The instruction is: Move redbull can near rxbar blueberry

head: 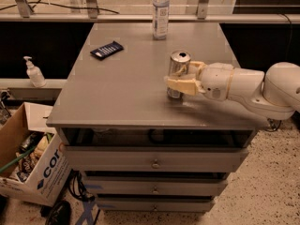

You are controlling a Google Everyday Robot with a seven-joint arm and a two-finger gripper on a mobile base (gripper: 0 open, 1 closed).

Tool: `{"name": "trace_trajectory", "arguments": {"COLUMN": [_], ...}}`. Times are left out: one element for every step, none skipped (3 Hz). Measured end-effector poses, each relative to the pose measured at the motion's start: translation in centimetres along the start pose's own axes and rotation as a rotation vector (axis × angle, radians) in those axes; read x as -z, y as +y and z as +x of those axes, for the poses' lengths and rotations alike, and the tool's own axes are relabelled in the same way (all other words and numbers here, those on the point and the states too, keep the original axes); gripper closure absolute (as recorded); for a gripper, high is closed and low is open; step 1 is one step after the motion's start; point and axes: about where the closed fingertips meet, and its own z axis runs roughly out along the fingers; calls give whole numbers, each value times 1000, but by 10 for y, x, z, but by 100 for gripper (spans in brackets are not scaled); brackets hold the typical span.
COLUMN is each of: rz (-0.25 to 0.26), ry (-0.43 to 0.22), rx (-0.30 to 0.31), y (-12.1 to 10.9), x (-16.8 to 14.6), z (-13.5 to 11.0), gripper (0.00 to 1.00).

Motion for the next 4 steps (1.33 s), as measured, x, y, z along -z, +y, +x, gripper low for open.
{"name": "trace_trajectory", "arguments": {"rz": [0, -8, -8, -18], "ry": [-6, -20, -20, -30], "rx": [5, -6, -6, 18], "y": [-24, -56, -56, -58], "x": [-15, -43, -43, -50], "z": [2, -2, -2, 0], "gripper": [100, 100, 100, 100]}}
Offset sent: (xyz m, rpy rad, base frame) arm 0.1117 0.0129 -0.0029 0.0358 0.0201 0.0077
